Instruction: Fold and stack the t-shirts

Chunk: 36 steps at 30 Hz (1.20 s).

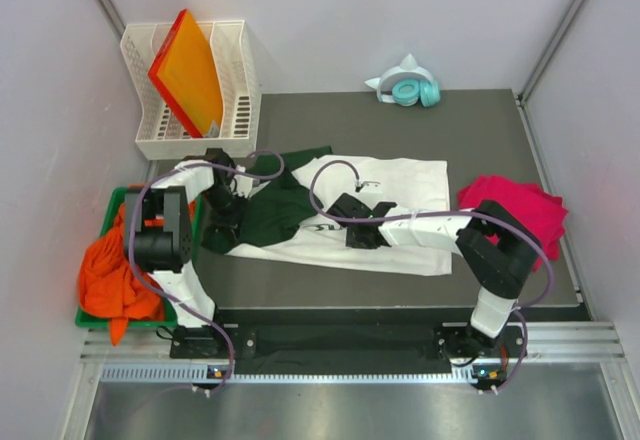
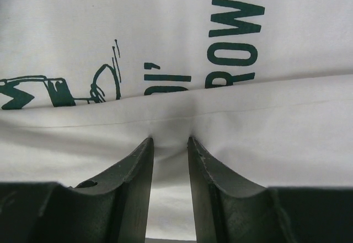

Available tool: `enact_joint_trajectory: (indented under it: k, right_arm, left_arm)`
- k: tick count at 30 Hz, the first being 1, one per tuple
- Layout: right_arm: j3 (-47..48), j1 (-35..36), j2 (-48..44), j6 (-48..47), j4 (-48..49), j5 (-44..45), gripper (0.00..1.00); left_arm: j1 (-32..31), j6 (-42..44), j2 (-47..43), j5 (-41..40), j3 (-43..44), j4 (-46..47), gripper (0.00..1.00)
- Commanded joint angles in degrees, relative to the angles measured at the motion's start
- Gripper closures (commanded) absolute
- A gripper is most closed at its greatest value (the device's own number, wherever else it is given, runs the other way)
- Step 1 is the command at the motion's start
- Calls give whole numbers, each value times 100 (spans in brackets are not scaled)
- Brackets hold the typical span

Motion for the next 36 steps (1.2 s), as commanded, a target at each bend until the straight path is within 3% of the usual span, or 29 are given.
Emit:
enact_joint_trajectory:
  k: [1,5,6,10,16,21,25,30,36]
  right_arm:
    - [-411,-221,226,-4,-376,68,68]
    - [-166,-160,-37,-564,-113,234,68]
    - [-52,-160,-273,-688,-95,443,68]
    - [956,-282,-670,-1330,-165,920,64]
    - [1995,-1248,-741,-2147,-358,718,63]
    - [2682,-2364,-93,-2561,-656,191,63]
    - [3288,-2813,550,-2912,-912,200,65]
    - [3368,-3559,964,-2633,-807,-422,66]
    - [2833,-4132,648,-2070,-157,-504,66]
  left_arm:
    - [256,210,-38,-802,-271,83,79]
    - [273,306,-450,-48,-105,-31,78]
    - [273,324,-756,459,70,-101,76]
    - [273,149,-1513,1255,624,3,72]
    - [300,-1036,-1910,1001,1187,952,71]
    - [317,-1389,-1674,676,1284,1260,71]
    - [317,-1565,-1340,482,1381,1366,72]
    - [370,-1741,-1040,456,1723,1322,72]
    - [379,-1750,-1198,122,1794,1366,72]
